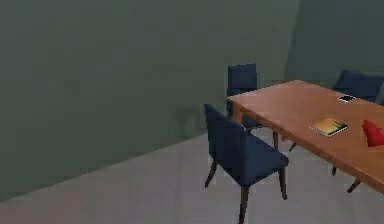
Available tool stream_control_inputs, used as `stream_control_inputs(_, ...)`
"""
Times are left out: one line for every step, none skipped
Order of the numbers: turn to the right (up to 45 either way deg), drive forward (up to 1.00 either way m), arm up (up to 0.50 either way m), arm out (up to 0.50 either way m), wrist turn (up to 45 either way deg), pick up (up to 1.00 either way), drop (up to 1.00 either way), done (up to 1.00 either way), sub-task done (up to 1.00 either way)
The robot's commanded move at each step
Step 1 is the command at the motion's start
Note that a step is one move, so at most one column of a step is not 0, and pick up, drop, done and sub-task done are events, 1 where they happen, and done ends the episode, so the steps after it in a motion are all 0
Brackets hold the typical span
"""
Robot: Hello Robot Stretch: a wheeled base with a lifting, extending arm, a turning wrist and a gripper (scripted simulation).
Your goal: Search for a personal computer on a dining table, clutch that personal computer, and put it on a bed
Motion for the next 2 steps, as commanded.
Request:
stream_control_inputs(45.0, 0.0, 0.0, 0.0, 0.0, 0.0, 0.0, 0.0, 0.0)
stream_control_inputs(45.0, 0.0, 0.0, 0.0, 0.0, 0.0, 0.0, 0.0, 0.0)
